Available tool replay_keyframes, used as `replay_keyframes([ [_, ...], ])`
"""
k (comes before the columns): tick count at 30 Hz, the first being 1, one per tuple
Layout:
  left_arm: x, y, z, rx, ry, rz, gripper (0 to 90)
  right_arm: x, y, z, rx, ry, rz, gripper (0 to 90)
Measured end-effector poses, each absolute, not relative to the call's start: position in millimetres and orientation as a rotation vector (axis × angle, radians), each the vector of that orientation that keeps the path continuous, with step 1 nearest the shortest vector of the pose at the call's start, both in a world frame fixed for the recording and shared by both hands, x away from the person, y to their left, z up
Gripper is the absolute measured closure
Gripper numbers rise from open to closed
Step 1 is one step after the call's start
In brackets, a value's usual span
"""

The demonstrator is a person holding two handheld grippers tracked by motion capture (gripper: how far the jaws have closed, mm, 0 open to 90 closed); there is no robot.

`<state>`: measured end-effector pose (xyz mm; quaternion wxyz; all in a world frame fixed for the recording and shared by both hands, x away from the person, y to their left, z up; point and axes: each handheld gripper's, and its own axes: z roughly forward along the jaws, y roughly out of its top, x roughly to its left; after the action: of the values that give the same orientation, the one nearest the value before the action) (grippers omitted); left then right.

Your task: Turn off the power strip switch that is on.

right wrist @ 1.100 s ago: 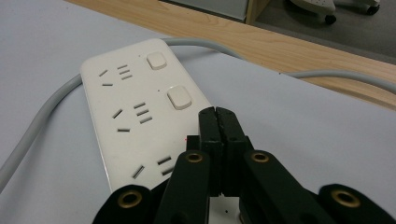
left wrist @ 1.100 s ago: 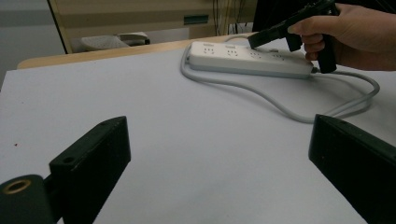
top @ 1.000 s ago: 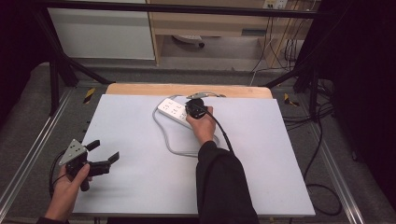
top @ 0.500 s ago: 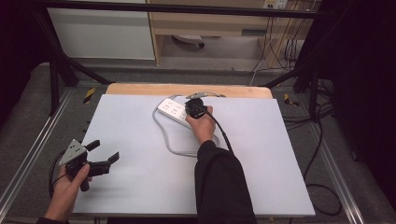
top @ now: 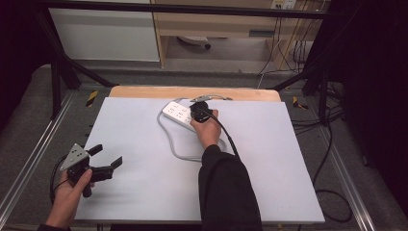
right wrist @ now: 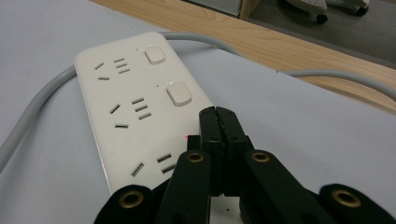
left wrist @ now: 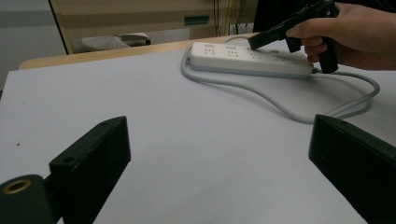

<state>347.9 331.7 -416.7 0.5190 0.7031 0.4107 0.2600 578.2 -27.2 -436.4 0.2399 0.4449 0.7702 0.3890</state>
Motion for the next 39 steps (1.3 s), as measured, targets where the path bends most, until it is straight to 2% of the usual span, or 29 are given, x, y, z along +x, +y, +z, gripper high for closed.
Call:
replay_keyframes([
  [18, 348, 333, -417, 1.685, 0.99, 0.628, 5.6, 574, -25, -431, 1.212, 2.082, 1.191, 90.0],
  [39, 349, 332, -417, 1.697, 0.989, 0.63, 5.6, 562, -54, -419, 1.246, 2.022, 1.257, 90.0],
])
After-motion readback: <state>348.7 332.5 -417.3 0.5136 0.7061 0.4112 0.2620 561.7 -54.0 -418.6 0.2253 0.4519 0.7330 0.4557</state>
